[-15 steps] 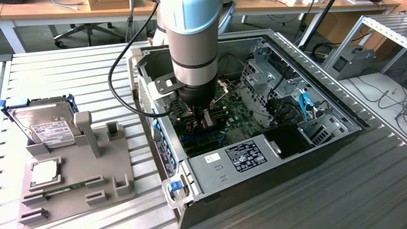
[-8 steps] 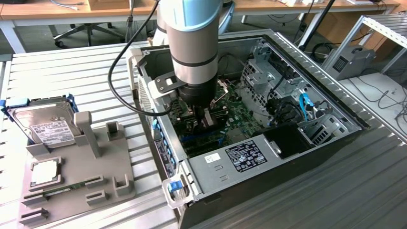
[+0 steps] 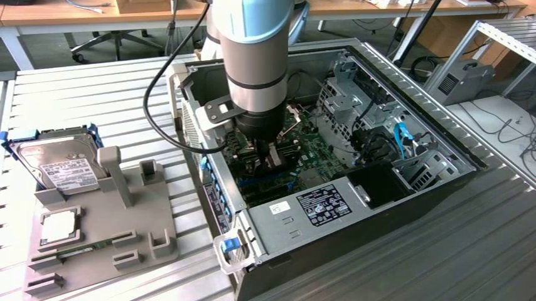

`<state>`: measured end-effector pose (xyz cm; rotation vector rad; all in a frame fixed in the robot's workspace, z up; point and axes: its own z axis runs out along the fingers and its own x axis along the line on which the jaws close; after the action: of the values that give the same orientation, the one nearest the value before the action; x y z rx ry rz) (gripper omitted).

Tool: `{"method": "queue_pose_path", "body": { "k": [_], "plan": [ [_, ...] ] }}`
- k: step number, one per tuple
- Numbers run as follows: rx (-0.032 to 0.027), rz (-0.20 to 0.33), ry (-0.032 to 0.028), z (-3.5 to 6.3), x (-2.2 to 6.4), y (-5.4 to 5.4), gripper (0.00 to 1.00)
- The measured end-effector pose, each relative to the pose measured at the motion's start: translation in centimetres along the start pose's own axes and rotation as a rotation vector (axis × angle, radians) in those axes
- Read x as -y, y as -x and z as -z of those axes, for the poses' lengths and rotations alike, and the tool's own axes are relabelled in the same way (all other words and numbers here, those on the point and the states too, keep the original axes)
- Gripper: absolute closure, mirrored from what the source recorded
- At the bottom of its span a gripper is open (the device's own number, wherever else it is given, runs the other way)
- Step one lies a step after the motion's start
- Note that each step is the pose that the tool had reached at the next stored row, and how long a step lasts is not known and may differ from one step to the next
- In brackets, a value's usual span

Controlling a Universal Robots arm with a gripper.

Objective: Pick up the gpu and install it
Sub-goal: 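Insert the gpu into the slot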

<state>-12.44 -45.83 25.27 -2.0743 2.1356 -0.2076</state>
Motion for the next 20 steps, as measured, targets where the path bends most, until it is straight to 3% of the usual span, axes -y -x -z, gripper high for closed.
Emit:
{"method": "queue_pose_path", "body": {
  "k": [7, 15, 19, 20],
  "plan": [
    [0.0008, 0.000, 0.0041, -0.61, -0.06, 0.00, 0.74],
    [-0.0008, 0.000, 0.0021, -0.27, 0.04, 0.07, 0.74],
    [-0.0052, 0.001, 0.0030, 0.06, 0.09, 0.06, 0.74],
    [-0.0108, 0.002, 0.0032, 0.08, 0.11, 0.07, 0.74]
  ]
}}
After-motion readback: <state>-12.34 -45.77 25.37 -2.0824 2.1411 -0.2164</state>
